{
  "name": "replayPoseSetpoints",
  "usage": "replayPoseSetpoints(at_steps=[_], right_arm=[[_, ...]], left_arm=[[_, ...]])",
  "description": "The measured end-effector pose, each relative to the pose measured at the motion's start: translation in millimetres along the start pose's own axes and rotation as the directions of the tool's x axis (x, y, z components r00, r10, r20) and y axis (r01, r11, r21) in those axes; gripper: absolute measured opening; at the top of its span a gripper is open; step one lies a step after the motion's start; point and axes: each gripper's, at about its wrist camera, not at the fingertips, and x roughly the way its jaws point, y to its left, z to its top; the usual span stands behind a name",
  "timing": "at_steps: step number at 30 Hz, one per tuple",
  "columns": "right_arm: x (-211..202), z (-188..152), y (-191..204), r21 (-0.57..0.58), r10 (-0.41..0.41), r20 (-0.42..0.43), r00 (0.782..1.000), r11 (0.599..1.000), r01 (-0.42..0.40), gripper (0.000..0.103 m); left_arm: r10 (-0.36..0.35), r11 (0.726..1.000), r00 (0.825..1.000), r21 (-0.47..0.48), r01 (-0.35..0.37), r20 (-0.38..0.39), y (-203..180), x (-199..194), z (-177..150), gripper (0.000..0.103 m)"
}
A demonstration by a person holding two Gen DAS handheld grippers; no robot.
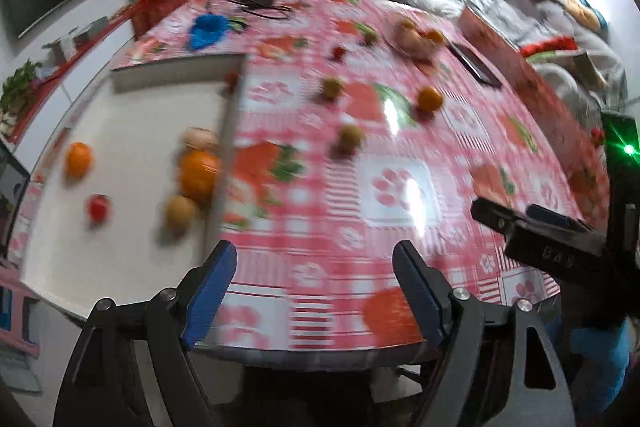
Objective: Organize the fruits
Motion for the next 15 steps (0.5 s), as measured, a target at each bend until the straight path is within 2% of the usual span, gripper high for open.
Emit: replayPoseSetpoints(at_steps=[3, 5, 8, 11, 15], right_arm=[[2.7, -20.6, -23.0, 0.019, -0.066, 0.007, 0.998, 0.998, 0.066, 0.103], [-0.9, -31.6, -25.0, -0.026, -0.123, 0.052, 0.991, 0.992, 0.124, 0.103], [-2.1, -43.9, -20.0, -0.084, -0.147, 0.123, 0.981, 0.984, 0.158, 0.103], [-3.6, -52.0, -22.0, -0.075, -0.143, 0.193, 0.971, 0.984, 0.16, 0.103], [-5.2, -60.6, -21.9, -0.057, -0.156, 0.274, 0.949, 0.982, 0.178, 0.103]], left_arm=[[0.026, 0.999, 0.999, 0.027, -0.027, 0.033, -25.1, 19.0, -12.1, 0.083], [0.035, 0.999, 0.999, 0.036, -0.036, 0.025, -34.2, 33.0, -19.4, 0.083], [0.06, 0.995, 0.99, 0.075, -0.07, 0.13, -43.3, 34.4, -33.5, 0.084], [0.013, 0.998, 0.983, 0.051, -0.022, 0.183, -37.0, 33.5, -41.1, 0.087], [0.013, 0.997, 0.968, 0.068, -0.031, 0.252, -37.8, 33.2, -49.6, 0.088]])
